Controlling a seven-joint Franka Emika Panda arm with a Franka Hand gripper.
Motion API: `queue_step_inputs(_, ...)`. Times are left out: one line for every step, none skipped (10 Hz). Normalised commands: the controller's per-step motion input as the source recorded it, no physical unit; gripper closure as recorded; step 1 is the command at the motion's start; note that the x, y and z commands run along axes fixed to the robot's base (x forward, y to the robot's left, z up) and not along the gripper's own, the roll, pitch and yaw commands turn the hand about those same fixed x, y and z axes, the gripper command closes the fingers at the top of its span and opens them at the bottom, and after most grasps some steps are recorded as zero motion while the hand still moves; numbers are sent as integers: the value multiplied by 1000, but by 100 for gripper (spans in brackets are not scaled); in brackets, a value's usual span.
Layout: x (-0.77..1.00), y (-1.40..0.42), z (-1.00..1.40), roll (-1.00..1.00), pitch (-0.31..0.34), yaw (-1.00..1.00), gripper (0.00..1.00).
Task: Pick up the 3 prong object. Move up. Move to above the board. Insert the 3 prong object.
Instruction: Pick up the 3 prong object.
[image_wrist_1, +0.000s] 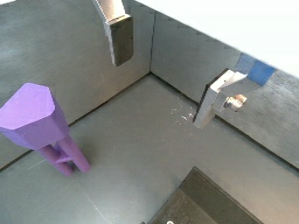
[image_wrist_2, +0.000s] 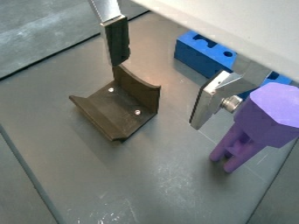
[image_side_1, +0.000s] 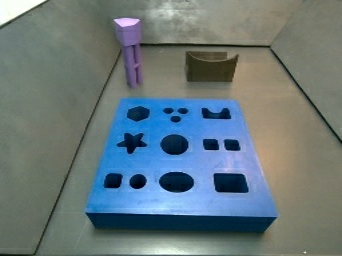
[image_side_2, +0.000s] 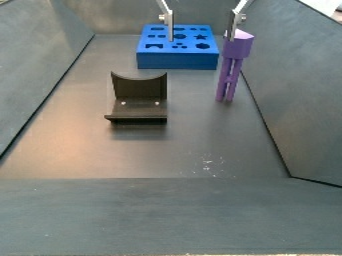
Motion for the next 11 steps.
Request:
queue_step_inputs(0, 0, -34, 0, 0, 0, 0)
queue_step_inputs(-94, 0, -189, 0, -29, 0, 0)
queue_step_inputs(-71, 0, -137, 0, 0, 0, 0)
queue_step_inputs(-234, 0, -134, 0, -50, 0, 0)
queue_step_inputs(-411, 0, -134, 0, -66, -37, 0)
queue_step_inputs(-526, 0, -46, -39, -119, -31, 0)
queue_step_inputs(-494, 29, 0, -107, -137, -23, 0)
queue_step_inputs(-497, 60, 0, -124, -146, 0, 0)
queue_step_inputs(-380, 20, 0, -130, -141, 0, 0)
queue_step_inputs(-377, 26, 0, -96, -130, 80, 0)
queue_step_inputs(-371, 0, -6, 0, -134, 391, 0)
